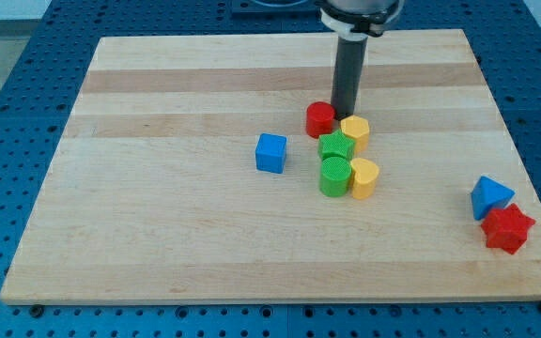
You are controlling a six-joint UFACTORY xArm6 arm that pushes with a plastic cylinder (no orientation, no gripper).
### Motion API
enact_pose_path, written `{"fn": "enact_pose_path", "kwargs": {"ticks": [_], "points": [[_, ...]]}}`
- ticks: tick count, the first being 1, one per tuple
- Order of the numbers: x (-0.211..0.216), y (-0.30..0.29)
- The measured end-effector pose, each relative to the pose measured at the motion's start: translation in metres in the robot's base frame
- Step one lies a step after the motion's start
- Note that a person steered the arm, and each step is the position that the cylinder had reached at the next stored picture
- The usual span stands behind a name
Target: Point at red star
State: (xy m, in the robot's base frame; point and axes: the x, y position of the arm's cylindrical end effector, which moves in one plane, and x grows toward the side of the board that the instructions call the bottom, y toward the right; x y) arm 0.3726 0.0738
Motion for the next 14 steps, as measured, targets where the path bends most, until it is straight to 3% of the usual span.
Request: {"fn": "enact_pose_path", "kwargs": {"ticks": [3,5,7,9,11,13,14], "points": [[0.033,-0.060],[0.026,-0.050],[-0.016,0.034],[-0.031,0.139],[-0.027,0.189],[-0.027,0.191],[0.016,0.226]]}}
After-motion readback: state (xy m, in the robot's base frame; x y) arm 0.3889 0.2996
